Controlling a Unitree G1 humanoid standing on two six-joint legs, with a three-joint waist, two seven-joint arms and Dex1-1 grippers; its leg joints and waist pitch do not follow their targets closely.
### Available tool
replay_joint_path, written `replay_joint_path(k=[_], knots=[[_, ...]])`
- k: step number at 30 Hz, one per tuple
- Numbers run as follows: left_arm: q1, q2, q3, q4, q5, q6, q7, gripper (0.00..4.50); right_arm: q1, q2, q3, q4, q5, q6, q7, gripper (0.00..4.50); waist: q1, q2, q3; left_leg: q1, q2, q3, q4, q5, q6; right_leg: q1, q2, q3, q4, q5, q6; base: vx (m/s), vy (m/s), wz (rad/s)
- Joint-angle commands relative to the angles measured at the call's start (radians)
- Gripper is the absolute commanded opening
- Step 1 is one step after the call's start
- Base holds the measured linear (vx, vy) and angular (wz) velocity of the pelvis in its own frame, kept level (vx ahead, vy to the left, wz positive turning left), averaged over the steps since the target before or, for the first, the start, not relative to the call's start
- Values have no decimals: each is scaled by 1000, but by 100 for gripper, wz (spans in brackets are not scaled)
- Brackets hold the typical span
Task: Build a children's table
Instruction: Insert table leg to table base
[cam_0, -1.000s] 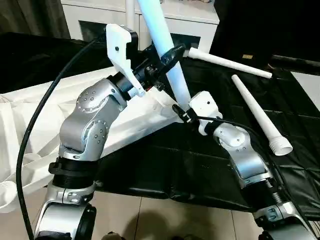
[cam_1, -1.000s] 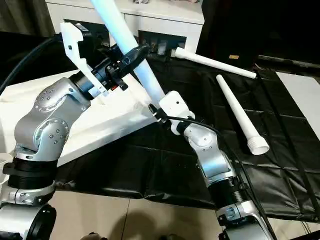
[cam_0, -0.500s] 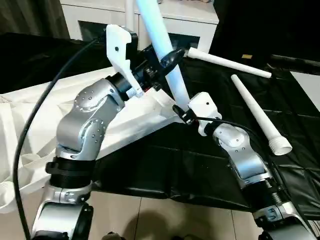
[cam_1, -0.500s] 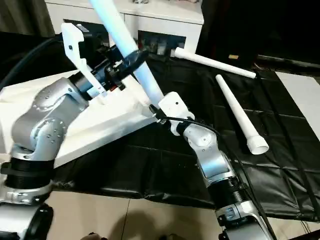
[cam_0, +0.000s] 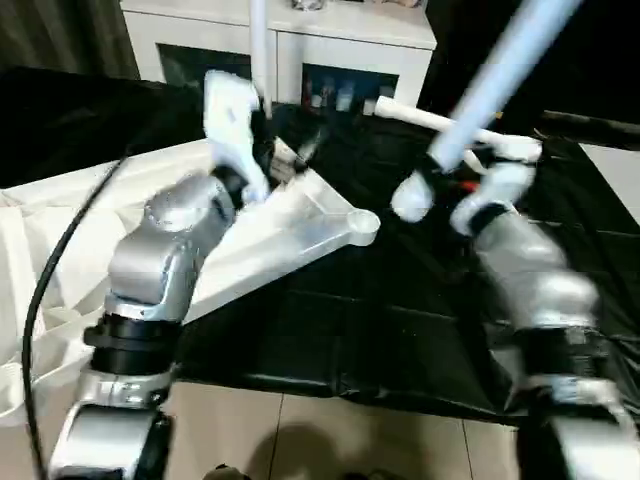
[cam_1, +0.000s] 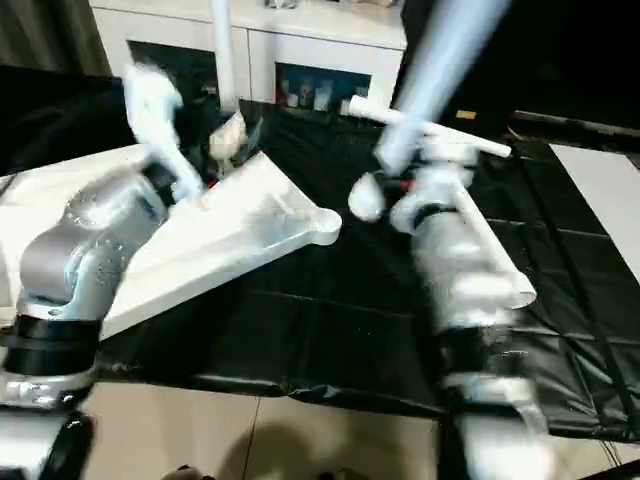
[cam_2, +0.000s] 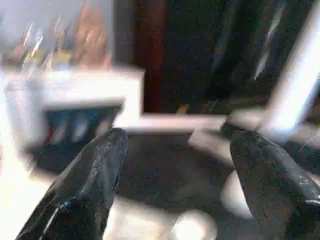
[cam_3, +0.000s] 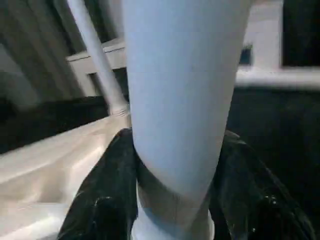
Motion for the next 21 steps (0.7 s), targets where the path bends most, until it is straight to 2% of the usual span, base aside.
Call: replay_joint_path(k=[1, 3, 4, 5, 6, 8, 13, 14, 16, 17, 19, 20, 21], knots=[[13, 1, -39, 20, 41, 47, 29, 374, -3, -42, -34, 1, 83, 113, 105, 180, 9, 4, -85, 3, 7, 1, -66, -168, 40, 78, -41, 42, -70, -261, -92, 0, 0, 0], [17, -7, -43, 41, 52, 46, 45, 374, 11, -84, -42, -11, 130, 190, 171, 180, 14, 3, -88, -1, 7, 3, -63, -141, 41, 78, -47, 42, -69, -247, -114, 0, 0, 0], [19, -19, -36, 52, 33, 40, 38, 374, 12, -102, -57, -6, 159, 231, 185, 180, 16, -2, -88, 0, 6, 4, -62, -137, 47, 78, -48, 41, -71, -251, -124, 0, 0, 0], [25, -31, -30, 57, 5, 26, 11, 374, 8, -114, -73, 6, 177, 259, 184, 180, 16, -3, -87, 0, 6, 4, -62, -135, 48, 78, -48, 42, -71, -254, -130, 0, 0, 0], [39, -18, -59, 61, 8, -6, -42, 374, 6, -123, -78, 14, 181, 272, 182, 180, 19, -3, -86, 0, 6, 5, -61, -136, 47, 76, -51, 41, -74, -272, -136, 0, 0, 0], [53, 6, -104, 68, 38, -41, -90, 374, 3, -129, -80, 16, 189, 287, 180, 180, 26, -5, -85, 0, 6, 5, -63, -145, 44, 72, -53, 39, -81, -323, -120, 0, 0, 0], [74, 26, -139, 90, 76, -73, -135, 374, -3, -137, -69, -8, 194, 307, 182, 180, 32, -4, -82, 6, 8, 5, -65, -166, 26, 64, -53, 37, -88, -398, -79, 0, 0, 0], [83, 47, -173, 99, 106, -92, -163, 374, -6, -135, -58, -21, 183, 303, 178, 180, 33, -4, -82, 5, 8, 5, -65, -167, 24, 64, -53, 37, -89, -402, -76, 0, 0, 0], [85, 52, -182, 105, 116, -99, -169, 374, -5, -135, -46, -28, 168, 287, 174, 180, 34, -4, -82, 4, 8, 3, -67, -169, 21, 64, -53, 36, -89, -408, -66, 0, 0, 0], [89, 64, -201, 132, 127, -131, -198, 374, -4, -120, -26, -44, 134, 245, 139, 180, 36, -2, -82, 3, 8, 3, -67, -159, 18, 63, -55, 36, -89, -403, -65, 0, 0, 0], [91, 69, -209, 145, 135, -146, -204, 374, -2, -112, -13, -54, 111, 214, 125, 180, 35, -3, -84, 4, 9, 3, -68, -159, 11, 64, -54, 37, -85, -392, -68, 0, 0, 0], [90, 73, -219, 178, 166, -181, -190, 374, 10, -90, 32, -82, 30, 99, 82, 180, 35, -3, -83, 1, 10, 2, -69, -158, 9, 63, -56, 37, -85, -385, -65, 0, 0, 0], [90, 73, -219, 178, 166, -181, -190, 374, 10, -90, 32, -82, 30, 99, 82, 180, 33, -3, -84, 2, 8, 4, -68, -162, 1, 61, -56, 37, -85, -389, -59, 0, 0, 0]])
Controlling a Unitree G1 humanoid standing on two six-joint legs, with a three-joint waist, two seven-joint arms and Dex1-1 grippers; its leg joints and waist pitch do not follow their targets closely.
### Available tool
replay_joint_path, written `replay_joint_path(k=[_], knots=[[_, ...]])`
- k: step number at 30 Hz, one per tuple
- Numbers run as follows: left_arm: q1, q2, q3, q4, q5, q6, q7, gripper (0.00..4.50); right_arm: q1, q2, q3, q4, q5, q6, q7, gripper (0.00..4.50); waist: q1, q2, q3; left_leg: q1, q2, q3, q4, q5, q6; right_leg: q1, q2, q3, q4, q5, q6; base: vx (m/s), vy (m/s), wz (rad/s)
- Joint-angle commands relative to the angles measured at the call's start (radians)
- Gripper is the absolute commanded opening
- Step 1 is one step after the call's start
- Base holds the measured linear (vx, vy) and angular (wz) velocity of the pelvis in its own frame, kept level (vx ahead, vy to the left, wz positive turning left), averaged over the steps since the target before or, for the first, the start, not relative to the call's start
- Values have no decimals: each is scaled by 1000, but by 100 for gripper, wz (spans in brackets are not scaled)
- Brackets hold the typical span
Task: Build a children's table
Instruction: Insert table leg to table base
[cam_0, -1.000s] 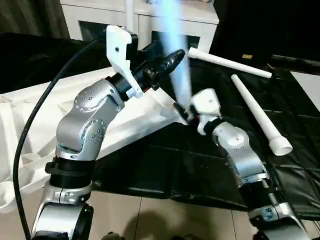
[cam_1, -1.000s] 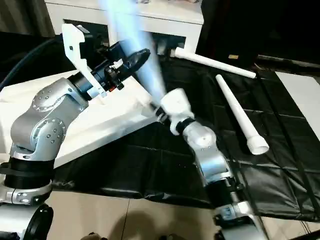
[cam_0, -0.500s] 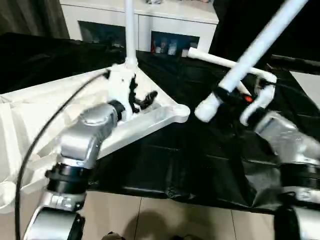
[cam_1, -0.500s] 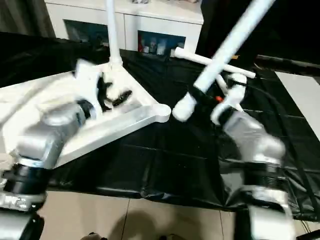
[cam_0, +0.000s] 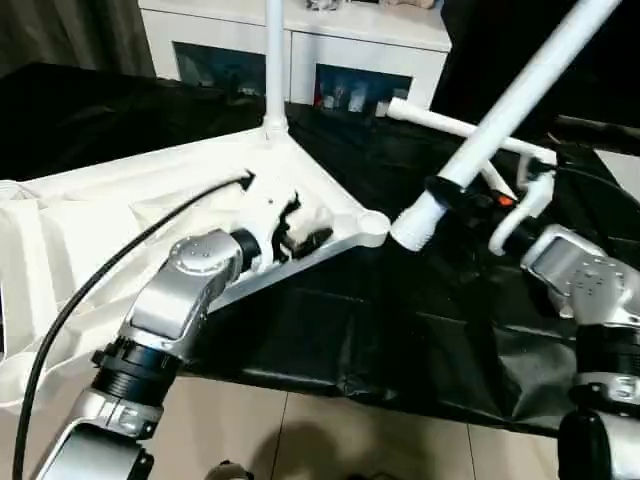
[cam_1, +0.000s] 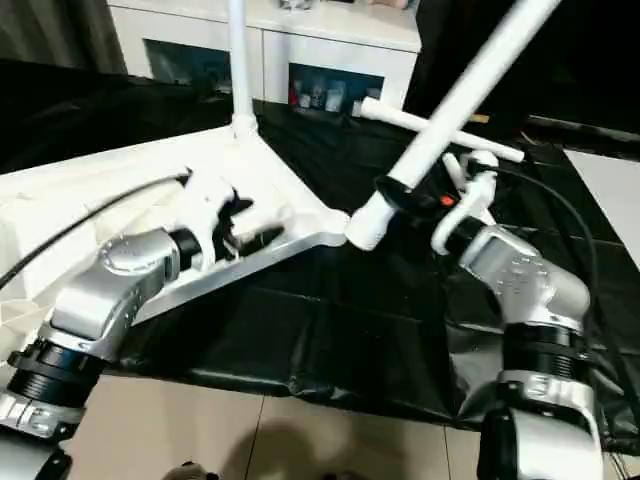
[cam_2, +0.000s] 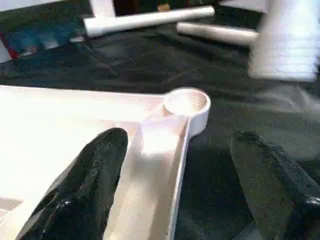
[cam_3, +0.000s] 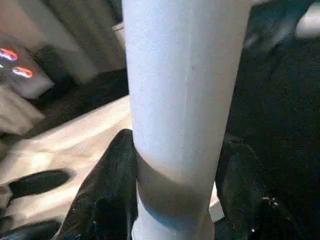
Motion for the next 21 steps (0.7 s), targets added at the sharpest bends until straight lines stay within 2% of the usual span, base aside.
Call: replay_joint_path(k=[1, 2, 4, 6, 8, 13, 14, 16, 21], knots=[[0, 0, -15, 26, 34, -35, 4, 374, 3, 4, 29, -48, -66, -98, -44, 180, 2, -2, -84, 6, 8, 2, -69, -165, 0, 65, -55, 38, -82, -389, -62, 0, 0, 0], [-8, -6, -18, 60, 65, -64, 29, 374, -1, 70, -8, -46, -70, -168, -134, 180, 1, -1, -84, 5, 9, 3, -71, -162, 0, 62, -55, 41, -82, -377, -62, 0, 0, 0], [-10, -8, -18, 69, 73, -71, 36, 374, -1, 86, -17, -43, -75, -189, -157, 180, -3, 1, -85, 6, 9, 2, -72, -175, -4, 62, -56, 40, -81, -387, -62, 0, 0, 0], [-12, -11, -26, 79, 88, -85, 41, 374, 19, 93, 10, -29, -123, -232, -197, 180, -3, 3, -85, 8, 11, 1, -74, -172, -6, 63, -54, 41, -78, -360, -74, 0, 0, 0], [-13, -15, -30, 86, 93, -93, 39, 374, 31, 101, 15, -20, -138, -242, -220, 180, 0, 4, -84, 10, 11, 3, -73, -171, -4, 63, -53, 44, -75, -320, -89, 0, 0, 0], [-14, -27, -39, 108, 115, -120, 41, 374, 48, 108, 42, -12, -177, -275, -235, 180, -1, 3, -84, 7, 10, 3, -74, -182, -1, 67, -55, 44, -74, -317, -93, 0, 0, 0], [-16, -29, -45, 114, 124, -127, 38, 374, 47, 110, 46, -6, -189, -287, -244, 180, -2, 9, -83, 7, 10, 1, -75, -192, 1, 66, -55, 44, -76, -331, -90, 0, 0, 0], [-17, -34, -43, 117, 128, -131, 36, 374, 45, 113, 49, -1, -195, -298, -247, 180, -3, 5, -82, 6, 9, 3, -74, -199, 1, 66, -56, 44, -80, -346, -83, 0, 0, 0], [-17, -39, -44, 132, 142, -149, 31, 374, 45, 118, 57, 0, -185, -311, -230, 180, -6, 2, -82, 7, 9, 2, -73, -205, 9, 65, -54, 43, -82, -364, -74, 0, 0, 0]])
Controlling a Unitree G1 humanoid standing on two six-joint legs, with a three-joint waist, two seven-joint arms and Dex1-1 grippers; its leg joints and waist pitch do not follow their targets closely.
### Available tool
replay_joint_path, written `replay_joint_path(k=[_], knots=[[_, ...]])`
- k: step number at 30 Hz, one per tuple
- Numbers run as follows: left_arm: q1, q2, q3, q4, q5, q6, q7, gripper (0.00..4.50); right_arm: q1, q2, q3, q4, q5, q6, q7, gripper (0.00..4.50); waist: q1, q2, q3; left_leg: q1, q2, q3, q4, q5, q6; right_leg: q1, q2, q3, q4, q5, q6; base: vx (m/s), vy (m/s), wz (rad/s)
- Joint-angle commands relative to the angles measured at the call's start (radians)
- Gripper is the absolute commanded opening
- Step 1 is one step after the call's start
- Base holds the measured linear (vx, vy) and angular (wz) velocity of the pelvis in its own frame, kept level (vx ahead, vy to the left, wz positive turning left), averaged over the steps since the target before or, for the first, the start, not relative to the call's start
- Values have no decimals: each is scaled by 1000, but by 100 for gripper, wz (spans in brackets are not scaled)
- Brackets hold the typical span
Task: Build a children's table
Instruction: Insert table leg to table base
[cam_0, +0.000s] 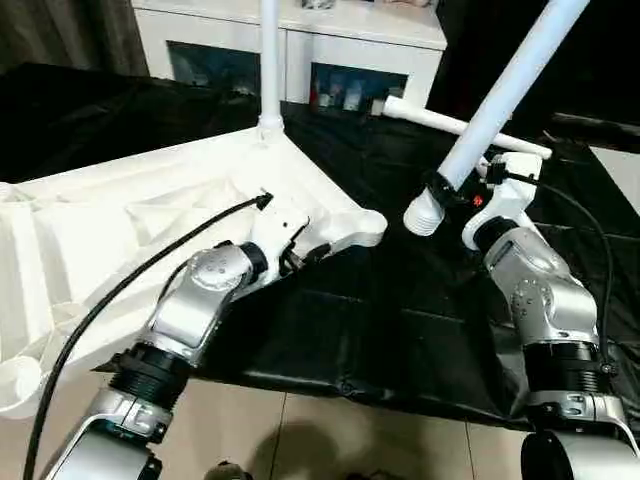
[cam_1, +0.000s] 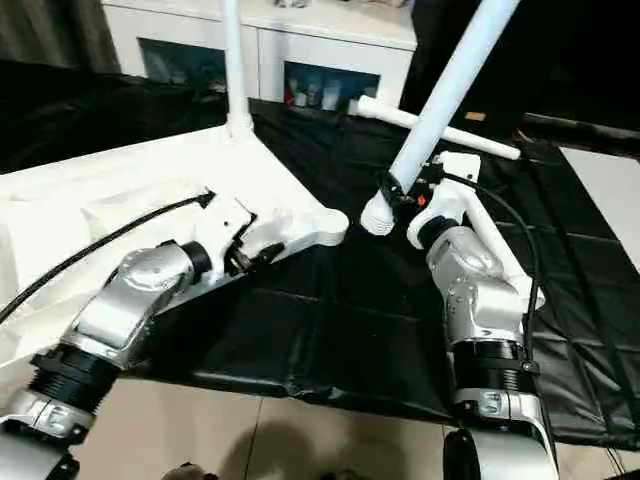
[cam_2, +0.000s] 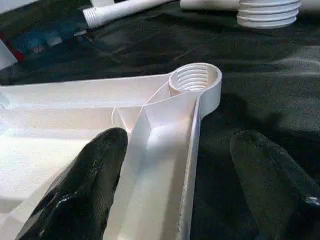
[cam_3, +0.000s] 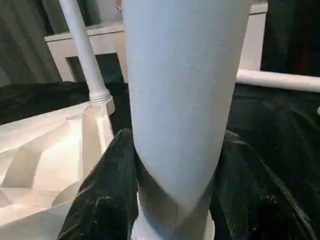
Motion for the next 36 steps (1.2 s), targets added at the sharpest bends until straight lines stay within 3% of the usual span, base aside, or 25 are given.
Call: replay_joint_path(k=[1, 9, 13, 14, 15, 17, 19, 26, 36], knots=[[-14, -3, -6, 12, 10, -10, -11, 374, -8, -2, 5, 1, 12, -12, 12, 180, 0, 1, -82, 9, 10, 2, -73, -203, 10, 65, -54, 43, -81, -361, -76, 0, 0, 0], [-57, -23, -38, 142, 31, -36, -65, 374, -15, 1, 24, 21, -32, -34, -12, 180, 4, 1, -84, 8, 10, 2, -74, -183, 11, 67, -55, 45, -78, -334, -83, 0, 0, 0], [-94, -37, -30, 207, 3, -3, -130, 326, -9, 0, 36, 8, -37, -29, -3, 180, 5, 3, -84, 7, 10, 2, -74, -178, 10, 69, -58, 46, -75, -310, -102, 0, 0, 0], [-127, -36, -23, 244, -2, 17, -162, 326, -3, -4, 42, -2, -37, -25, 3, 180, 6, 14, -84, 9, 10, 1, -74, -180, 8, 69, -58, 46, -73, -302, -108, 0, 0, 0], [-130, -35, -24, 248, -1, 19, -165, 313, -2, -5, 42, -3, -37, -24, 3, 180, 5, 9, -84, 11, 8, 4, -73, -187, 10, 68, -56, 46, -77, -302, -110, 0, 0, 0], [-159, -24, -35, 284, 21, 33, -181, 300, 4, -13, 49, -9, -41, -22, 13, 180, 5, 7, -84, 9, 7, 3, -74, -187, 13, 71, -55, 46, -76, -296, -113, 0, 0, 0], [-196, -26, -35, 331, 26, 41, -199, 288, 12, -25, 54, -18, -48, -14, 25, 180, 6, 10, -83, 9, 8, 2, -75, -184, 12, 71, -55, 46, -76, -292, -115, 0, 0, 0], [-250, -59, -29, 395, 24, 135, -201, 222, 14, -37, 64, -20, -54, -13, 33, 180, 8, 6, -84, 9, 8, 3, -72, -182, 20, 75, -58, 45, -75, -282, -139, 0, 0, 0], [-311, -99, -9, 494, 38, 158, -159, 158, 13, -38, 73, -21, -60, -14, 36, 180, 12, 6, -85, 8, 7, 2, -71, -178, 31, 77, -58, 43, -78, -283, -141, 0, 0, 0]])
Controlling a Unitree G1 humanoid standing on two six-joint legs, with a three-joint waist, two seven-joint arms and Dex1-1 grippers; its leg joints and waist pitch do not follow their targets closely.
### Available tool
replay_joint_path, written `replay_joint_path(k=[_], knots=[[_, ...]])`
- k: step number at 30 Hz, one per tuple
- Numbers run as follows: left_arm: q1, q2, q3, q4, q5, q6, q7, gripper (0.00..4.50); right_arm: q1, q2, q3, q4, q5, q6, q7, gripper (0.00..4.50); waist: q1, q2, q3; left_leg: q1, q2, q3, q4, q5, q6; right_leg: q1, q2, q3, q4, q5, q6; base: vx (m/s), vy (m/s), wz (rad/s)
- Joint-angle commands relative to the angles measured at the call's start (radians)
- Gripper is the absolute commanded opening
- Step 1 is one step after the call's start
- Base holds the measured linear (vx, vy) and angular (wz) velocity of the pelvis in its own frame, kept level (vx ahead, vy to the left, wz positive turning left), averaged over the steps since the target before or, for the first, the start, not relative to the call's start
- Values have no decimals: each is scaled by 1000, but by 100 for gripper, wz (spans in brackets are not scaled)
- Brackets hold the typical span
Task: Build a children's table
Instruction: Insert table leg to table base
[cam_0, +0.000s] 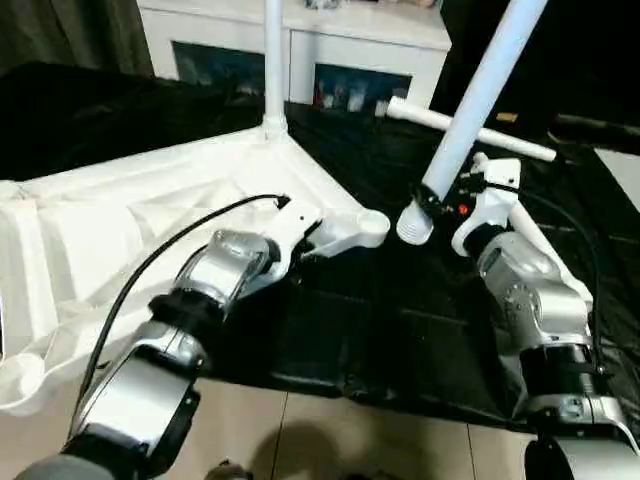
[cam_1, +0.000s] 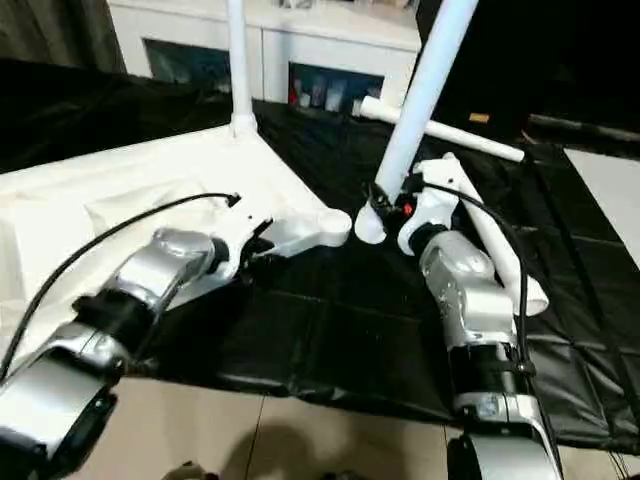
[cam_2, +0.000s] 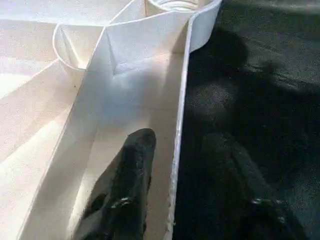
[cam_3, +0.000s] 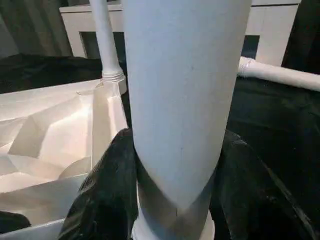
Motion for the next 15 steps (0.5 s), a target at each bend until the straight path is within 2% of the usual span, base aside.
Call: replay_joint_path(k=[1, 12, 15], knots=[[-24, -7, 2, 16, 18, 6, 3, 144, -1, -16, -3, -34, -9, 2, 5, 180, 5, 6, -85, 9, 8, 1, -71, -179, 31, 76, -58, 43, -77, -284, -141, 0, 0, 0], [-14, -2, -74, 46, 78, -30, -75, 65, 8, -22, 5, -39, -11, 2, 7, 180, 5, 7, -83, 11, 9, 0, -73, -200, 30, 75, -59, 42, -83, -319, -130, 0, 0, 0], [-13, 0, -80, 48, 84, -41, -83, 39, 8, -22, 5, -39, -11, 2, 7, 180, 5, 8, -84, 10, 10, -1, -74, -193, 28, 77, -60, 43, -79, -293, -140, 0, 0, 0]])
